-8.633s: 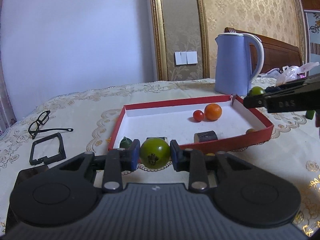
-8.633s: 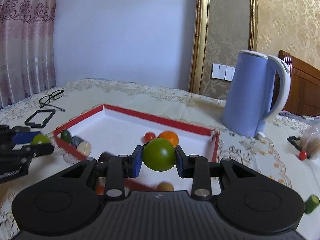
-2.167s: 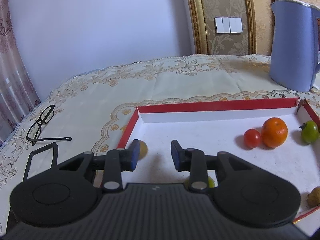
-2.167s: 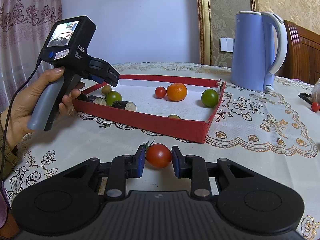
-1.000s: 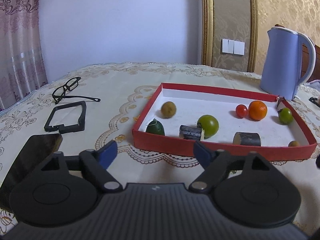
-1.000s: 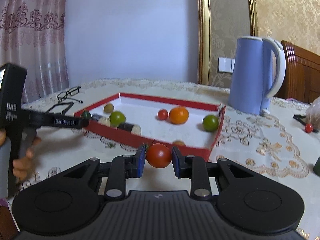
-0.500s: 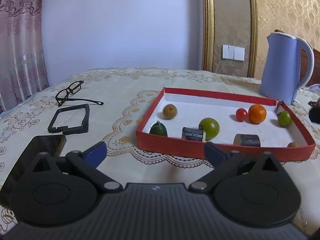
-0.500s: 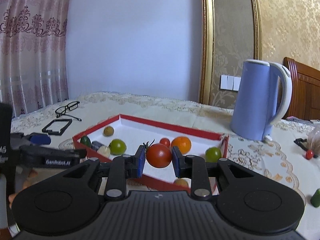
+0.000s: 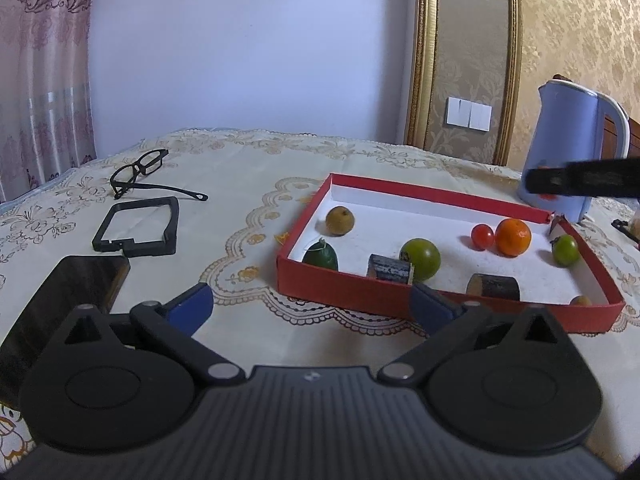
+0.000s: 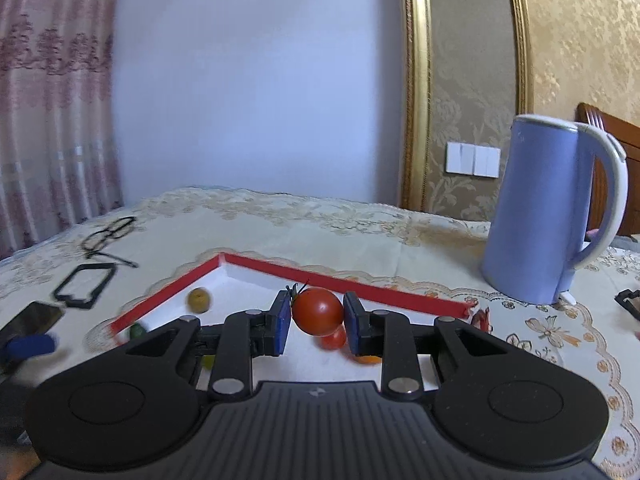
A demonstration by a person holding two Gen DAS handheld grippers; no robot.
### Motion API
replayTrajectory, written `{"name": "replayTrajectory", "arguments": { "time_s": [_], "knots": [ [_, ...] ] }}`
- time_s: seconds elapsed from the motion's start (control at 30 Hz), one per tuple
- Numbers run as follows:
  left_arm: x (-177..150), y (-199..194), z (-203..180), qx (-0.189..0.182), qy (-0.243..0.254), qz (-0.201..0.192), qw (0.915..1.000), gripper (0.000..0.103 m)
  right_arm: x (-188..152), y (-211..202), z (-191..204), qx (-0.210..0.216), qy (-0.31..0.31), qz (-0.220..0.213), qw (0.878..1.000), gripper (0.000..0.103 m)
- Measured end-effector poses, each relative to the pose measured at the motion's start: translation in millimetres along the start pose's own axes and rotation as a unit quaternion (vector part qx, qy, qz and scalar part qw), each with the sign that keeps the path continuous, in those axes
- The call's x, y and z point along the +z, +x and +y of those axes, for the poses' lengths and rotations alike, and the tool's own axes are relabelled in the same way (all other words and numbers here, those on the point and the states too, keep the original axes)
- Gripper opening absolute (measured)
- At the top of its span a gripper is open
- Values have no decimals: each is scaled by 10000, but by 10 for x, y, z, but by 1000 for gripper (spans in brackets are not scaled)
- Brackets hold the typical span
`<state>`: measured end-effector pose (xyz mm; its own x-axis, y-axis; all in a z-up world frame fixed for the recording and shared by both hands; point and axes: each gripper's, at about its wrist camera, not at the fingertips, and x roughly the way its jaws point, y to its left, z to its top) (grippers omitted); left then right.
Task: Organize fruits
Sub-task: 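Carry the red tomato into the tray and open the right tool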
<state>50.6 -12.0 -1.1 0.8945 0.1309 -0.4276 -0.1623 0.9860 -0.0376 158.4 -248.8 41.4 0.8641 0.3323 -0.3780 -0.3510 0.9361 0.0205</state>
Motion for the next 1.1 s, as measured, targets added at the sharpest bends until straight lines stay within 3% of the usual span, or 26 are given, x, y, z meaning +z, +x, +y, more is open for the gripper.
{"name": "replayTrajectory", "arguments": {
  "time_s": [0.1,0.13,0.17,0.23,0.4,0.47,0.53,0.7,1.03,1.1],
  "knots": [
    [-4,3,-21,28,58,10,10000,103,34,289,-18,-140,-2,234,9996,29],
    [-6,4,-30,48,81,6,10000,103,36,385,-33,-146,12,387,9991,36],
    [-9,2,-37,67,103,-1,9999,103,32,456,-49,-126,46,545,9984,49],
    [-9,-1,-45,52,129,-6,9999,103,1,492,-85,-181,104,695,9974,60],
    [-10,5,-54,78,162,11,9998,103,-111,46,-65,-155,-30,337,9993,69],
    [-11,4,-52,84,152,1,9998,103,-192,-210,-19,-144,-205,142,9996,85],
    [-6,17,-54,73,149,40,9999,103,-327,-496,29,-133,-330,-132,9993,90],
    [-5,20,-67,155,200,46,9997,103,-688,-880,48,31,-107,-243,9996,93],
    [-11,24,-64,102,199,77,9997,103,-902,-807,8,93,106,234,9996,94],
    [-10,24,-68,60,215,85,9997,103,-916,-780,11,96,38,363,9993,100]
  ]
}}
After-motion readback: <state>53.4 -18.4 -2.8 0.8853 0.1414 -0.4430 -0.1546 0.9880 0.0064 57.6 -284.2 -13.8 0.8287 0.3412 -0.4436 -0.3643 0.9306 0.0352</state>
